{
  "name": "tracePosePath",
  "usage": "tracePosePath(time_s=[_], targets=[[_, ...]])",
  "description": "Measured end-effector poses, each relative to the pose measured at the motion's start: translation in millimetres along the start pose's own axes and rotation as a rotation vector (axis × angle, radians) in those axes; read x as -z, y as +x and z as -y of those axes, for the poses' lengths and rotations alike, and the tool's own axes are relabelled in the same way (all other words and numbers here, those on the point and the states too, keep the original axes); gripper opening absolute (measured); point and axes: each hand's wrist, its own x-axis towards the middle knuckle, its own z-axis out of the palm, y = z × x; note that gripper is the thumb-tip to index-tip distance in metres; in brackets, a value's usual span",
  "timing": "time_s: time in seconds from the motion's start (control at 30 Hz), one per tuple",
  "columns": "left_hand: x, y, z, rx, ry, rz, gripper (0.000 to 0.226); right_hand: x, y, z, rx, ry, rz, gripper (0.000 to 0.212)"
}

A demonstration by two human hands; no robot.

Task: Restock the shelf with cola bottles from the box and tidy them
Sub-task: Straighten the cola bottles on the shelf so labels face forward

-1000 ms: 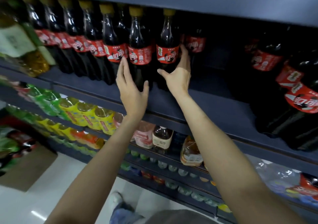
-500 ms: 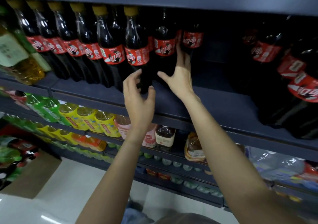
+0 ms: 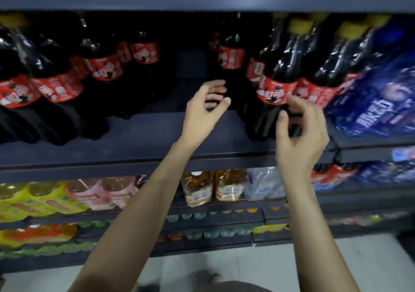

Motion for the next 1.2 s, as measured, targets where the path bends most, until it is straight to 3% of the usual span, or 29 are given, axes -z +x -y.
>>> tracePosePath(time_s=[0.07,0.13,0.27,0.4,0.63,0.8,1.03,1.2], targets=[[-20.3,3.9,-3.6,-0.024,0.083,0.127,0.054,6.9,2.0,-12.3,-0.038,-0.116,-0.111,0.038],[-38.8,3.8,-6.2,-0.025,0.133,0.187,0.071,10.6,7.1,-24.9,-0.119,-0.127,-0.092,0.056],[-60.5,1.6,-8.4,0.013,0.077,0.130,0.085,10.8,19.5,-41.2,-0.192,-0.011,0.022,0.081],[-72.5,-1.3,-11.7,-0.004,0.155,0.111,0.100,8.6,25.7,-44.1,-0.220,-0.060,0.016,0.087],[-72.3,-6.1,-23.0,-0.017,0.193,-0.062,0.088,13.7,27.7,-42.1,-0.186,-0.036,0.084,0.086],[-20.8,-34.3,-17.9,-0.007,0.218,-0.160,0.084,7.8,21.7,-23.9,-0.144,0.075,0.302,0.088],[78.4,-46.4,-5.8,0.157,0.298,-0.493,0.076,-52.4,18.4,19.5,-0.151,0.264,0.634,0.090],[123.1,-55.3,6.3,0.087,0.399,-0.638,0.082,-114.4,15.6,47.7,-0.169,0.385,0.668,0.090]])
